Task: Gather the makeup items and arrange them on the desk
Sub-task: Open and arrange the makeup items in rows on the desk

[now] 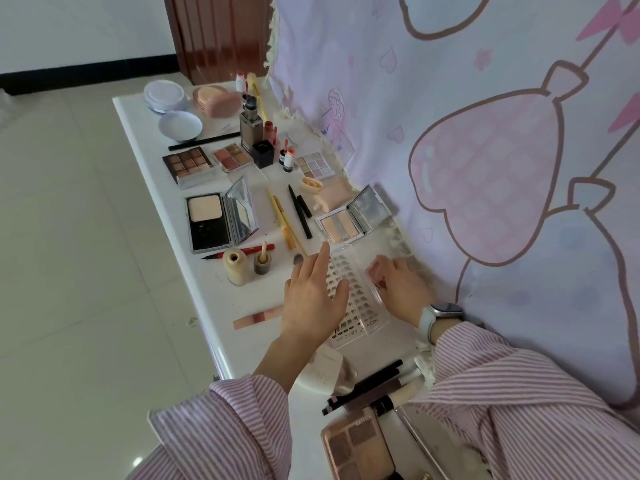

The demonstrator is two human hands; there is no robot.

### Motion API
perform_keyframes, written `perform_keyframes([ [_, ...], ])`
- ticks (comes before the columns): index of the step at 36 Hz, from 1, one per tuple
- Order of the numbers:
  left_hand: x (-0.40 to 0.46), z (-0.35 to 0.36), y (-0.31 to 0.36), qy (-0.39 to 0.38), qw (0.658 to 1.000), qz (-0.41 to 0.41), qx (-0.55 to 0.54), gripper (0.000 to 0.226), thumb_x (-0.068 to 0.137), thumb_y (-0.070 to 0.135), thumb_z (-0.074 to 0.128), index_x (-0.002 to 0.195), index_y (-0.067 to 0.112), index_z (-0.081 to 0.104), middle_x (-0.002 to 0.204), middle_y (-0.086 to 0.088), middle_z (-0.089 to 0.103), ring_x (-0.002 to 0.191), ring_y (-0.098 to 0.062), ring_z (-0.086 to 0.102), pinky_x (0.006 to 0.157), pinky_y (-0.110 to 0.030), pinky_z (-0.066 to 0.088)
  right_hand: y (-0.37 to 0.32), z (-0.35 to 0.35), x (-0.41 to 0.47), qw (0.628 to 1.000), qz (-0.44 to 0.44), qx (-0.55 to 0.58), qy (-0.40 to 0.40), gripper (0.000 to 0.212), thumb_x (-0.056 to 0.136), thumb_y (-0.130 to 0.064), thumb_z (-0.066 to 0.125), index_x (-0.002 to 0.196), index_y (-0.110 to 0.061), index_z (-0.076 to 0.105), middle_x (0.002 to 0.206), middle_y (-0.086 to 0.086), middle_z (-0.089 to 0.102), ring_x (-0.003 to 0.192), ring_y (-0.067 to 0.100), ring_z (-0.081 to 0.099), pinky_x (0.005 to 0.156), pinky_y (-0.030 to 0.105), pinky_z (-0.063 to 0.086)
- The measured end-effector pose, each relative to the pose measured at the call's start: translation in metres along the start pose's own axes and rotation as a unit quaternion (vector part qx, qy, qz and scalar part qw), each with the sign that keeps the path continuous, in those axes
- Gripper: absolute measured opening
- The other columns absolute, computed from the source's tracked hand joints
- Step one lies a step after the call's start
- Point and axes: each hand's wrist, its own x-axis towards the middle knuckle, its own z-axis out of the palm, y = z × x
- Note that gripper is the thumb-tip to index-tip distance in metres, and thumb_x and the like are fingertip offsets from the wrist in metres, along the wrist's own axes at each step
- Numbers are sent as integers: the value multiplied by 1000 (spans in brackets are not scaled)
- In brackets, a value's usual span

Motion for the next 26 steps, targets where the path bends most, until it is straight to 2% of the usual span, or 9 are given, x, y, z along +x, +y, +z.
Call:
perform_keyframes([
  [3,-1,-1,2,3,1000,2,-23,62,91,24,55,145,9,27,130,-9,49,120,-23,44,99,-41,42,-5,-4,1,1000,14,19,19,57,85,-12,51,137,-13,28,123,17,46,112,32,44,87,39,43],
  [5,-2,-1,3,15,999,0,-51,57,91,19,54,143,8,32,127,-10,52,115,-21,50,94,-35,45,-9,-14,-1,994,28,87,66,58,81,-15,57,134,-12,34,119,16,48,108,32,46,87,38,44],
  [9,2,2,10,27,995,4,-101,46,93,6,50,138,7,41,119,-11,58,90,-18,61,75,-15,44,-23,-43,-13,944,9,253,212,58,76,-10,60,131,-16,40,106,10,48,85,21,49,71,24,40],
  [11,7,4,15,21,995,18,-95,45,93,3,48,138,7,42,118,-11,59,94,-20,61,76,-14,42,-25,-53,-20,916,9,286,282,55,78,-8,62,130,-11,43,111,9,45,91,17,47,73,15,32],
  [13,14,7,21,6,996,41,-77,47,93,2,45,139,9,40,122,-11,57,99,-23,59,79,-21,45,-24,-61,-29,898,9,305,317,54,79,-8,64,129,-8,44,117,14,46,104,23,46,76,10,29],
  [16,25,12,29,-35,995,84,-28,53,92,1,41,143,14,34,136,-9,44,110,-25,52,85,-36,49,-21,-62,-43,899,-7,294,325,59,80,-5,64,134,-9,41,121,19,45,106,24,47,82,11,33],
  [21,44,21,39,-121,979,114,116,74,87,-5,39,149,28,13,156,-1,7,135,-29,18,103,-43,37,-14,-56,-64,910,0,262,320,58,82,1,58,136,-8,38,122,15,42,105,23,49,83,10,34],
  [24,53,24,40,-163,963,132,171,82,85,-7,39,148,33,6,157,4,-1,140,-27,10,105,-46,33,-15,-48,-71,930,3,225,289,57,85,-3,54,138,-11,34,126,11,40,110,21,45,86,15,37],
  [26,57,25,38,-182,953,130,204,77,89,-2,40,148,32,5,157,5,-1,141,-25,7,107,-47,29,-13,-44,-74,943,8,188,275,57,86,-9,54,138,-14,33,125,9,41,107,21,45,87,25,44],
])
